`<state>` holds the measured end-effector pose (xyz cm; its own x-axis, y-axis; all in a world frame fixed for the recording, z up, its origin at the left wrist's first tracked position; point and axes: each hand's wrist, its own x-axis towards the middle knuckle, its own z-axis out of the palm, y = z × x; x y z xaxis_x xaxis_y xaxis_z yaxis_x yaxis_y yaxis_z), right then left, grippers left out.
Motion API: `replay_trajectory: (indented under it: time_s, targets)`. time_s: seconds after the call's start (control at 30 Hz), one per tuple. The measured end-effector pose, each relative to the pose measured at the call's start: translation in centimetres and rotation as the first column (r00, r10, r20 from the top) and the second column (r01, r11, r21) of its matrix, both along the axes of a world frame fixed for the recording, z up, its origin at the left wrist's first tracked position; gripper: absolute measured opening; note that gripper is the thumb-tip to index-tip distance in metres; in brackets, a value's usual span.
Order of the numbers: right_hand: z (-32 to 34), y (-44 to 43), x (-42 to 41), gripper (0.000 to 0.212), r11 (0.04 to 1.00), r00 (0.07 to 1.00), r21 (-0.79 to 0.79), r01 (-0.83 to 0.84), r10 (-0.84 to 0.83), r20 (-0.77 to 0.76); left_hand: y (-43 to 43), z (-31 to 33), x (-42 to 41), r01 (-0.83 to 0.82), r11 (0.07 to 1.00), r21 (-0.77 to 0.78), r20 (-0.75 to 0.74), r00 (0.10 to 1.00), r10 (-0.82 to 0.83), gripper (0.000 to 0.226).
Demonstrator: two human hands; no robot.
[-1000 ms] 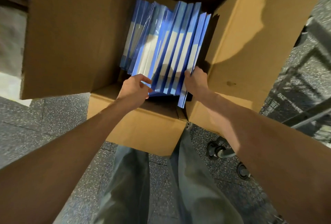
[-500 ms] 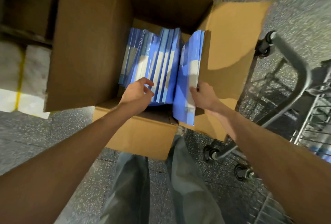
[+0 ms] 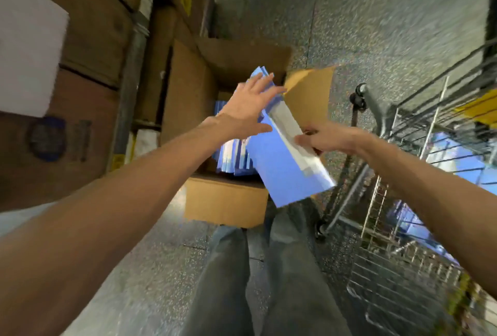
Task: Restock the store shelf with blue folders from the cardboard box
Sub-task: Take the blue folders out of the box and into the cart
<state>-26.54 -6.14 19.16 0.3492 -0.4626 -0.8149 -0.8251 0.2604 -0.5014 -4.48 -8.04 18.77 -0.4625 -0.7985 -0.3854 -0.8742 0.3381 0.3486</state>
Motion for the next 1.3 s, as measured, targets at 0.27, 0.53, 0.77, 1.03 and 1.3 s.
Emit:
replay_trajectory:
  time_s: [0.27, 0.53, 0.77, 1.03, 1.3]
  targets:
    - [13.4, -0.4, 0.1, 0.03, 0.893, 0.912, -0.19, -0.408, 0.408, -0.042, 0.5, 12.2, -2.1, 0.242, 0.969, 0.048, 0.133, 0.96, -0.246, 0.08]
    - [21.0, 3.4, -0.3, 0.019, 0.778, 0.873, -0.402, -0.483, 0.461, -0.158, 3.6, 20.5, -1.7, 0.228, 0.971, -0.074, 0.103, 0.97, -0.22, 0.033]
    - [23.7, 9.5, 0.3, 0.04, 0.619, 0.955, -0.754, -0.218, -0.025, -0.297, 9.2, 22.0, 2.5, -0.024, 0.963, -0.267, -0.044, 0.999, 0.013, 0.048]
    - [25.5, 17.9, 3.0, 0.088, 0.316, 0.783, -0.847, 0.426, -0.599, 0.17, 14.7, 25.5, 6.2, -0.35, 0.913, -0.21, -0.314, 0.908, 0.276, 0.062]
    - [24.8, 25.6, 1.5, 0.096, 0.079, 0.274, -0.388, 0.918, -0.833, 0.48, 17.8, 28.2, 3.4, -0.471, 0.88, 0.054, -0.599, 0.69, 0.406, 0.06]
